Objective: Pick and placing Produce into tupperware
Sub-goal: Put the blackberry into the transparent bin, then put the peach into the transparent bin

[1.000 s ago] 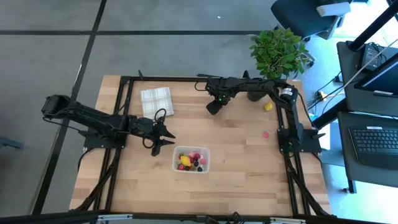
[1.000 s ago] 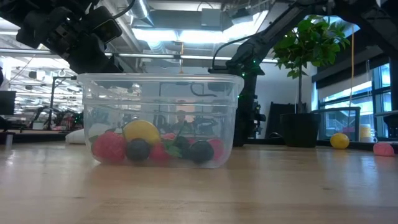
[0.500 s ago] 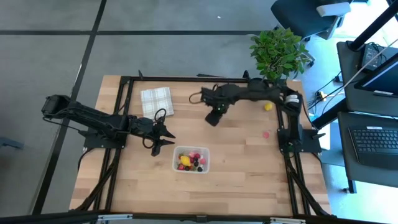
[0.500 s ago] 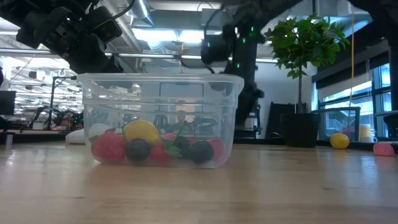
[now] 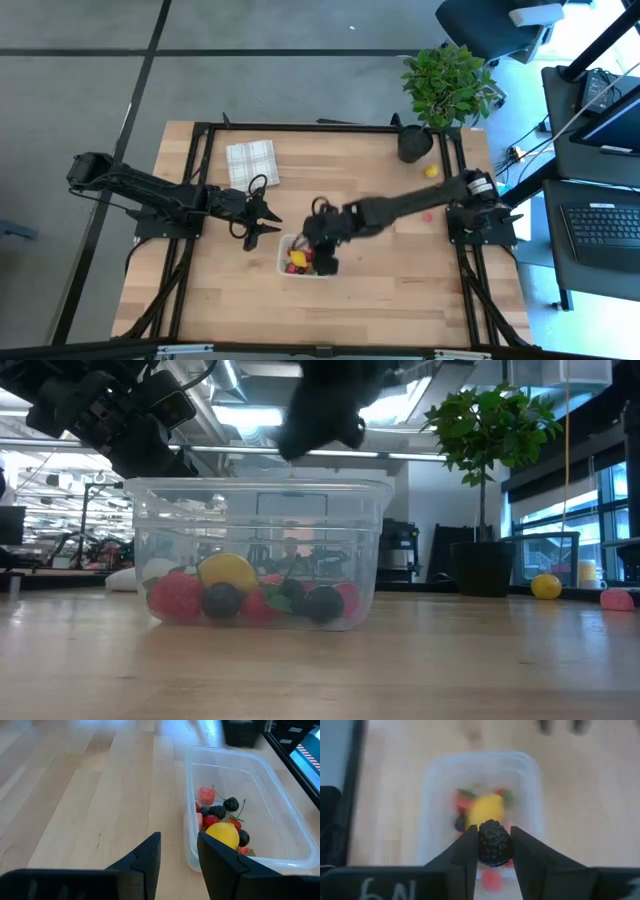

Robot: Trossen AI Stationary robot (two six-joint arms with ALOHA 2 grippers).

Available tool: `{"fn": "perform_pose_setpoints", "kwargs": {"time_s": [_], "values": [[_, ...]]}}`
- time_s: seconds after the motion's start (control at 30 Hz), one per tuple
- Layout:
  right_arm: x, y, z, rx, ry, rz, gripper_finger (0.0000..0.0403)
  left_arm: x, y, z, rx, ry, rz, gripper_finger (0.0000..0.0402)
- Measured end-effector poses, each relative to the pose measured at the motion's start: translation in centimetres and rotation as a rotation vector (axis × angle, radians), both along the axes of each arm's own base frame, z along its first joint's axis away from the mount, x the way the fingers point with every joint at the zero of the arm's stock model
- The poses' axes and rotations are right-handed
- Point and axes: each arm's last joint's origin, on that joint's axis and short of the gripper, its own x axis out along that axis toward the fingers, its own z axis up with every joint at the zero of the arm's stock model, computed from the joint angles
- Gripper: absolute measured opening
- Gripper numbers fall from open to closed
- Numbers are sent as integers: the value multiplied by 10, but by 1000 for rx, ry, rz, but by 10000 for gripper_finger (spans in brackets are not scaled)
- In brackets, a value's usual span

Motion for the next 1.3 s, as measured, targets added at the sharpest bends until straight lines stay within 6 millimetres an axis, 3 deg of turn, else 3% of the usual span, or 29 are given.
{"fn": "perform_pose_setpoints", "kwargs": {"time_s": [0.1, 0.23, 0.47, 0.67, 1.3], "values": [[2, 19, -4, -16, -42, 31, 106, 0, 0, 0, 0, 0, 0, 121], [8, 29, -20, -42, -30, 36, 101, 0, 0, 0, -1, -3, 0, 121], [20, 26, -64, -44, 69, 29, 104, 0, 0, 0, -1, -3, 0, 121], [25, 24, -84, 5, 128, 54, 103, 0, 0, 0, -1, -1, 0, 121], [23, 25, -84, 48, 145, 115, 155, 0, 0, 0, -1, 0, 0, 121]]}}
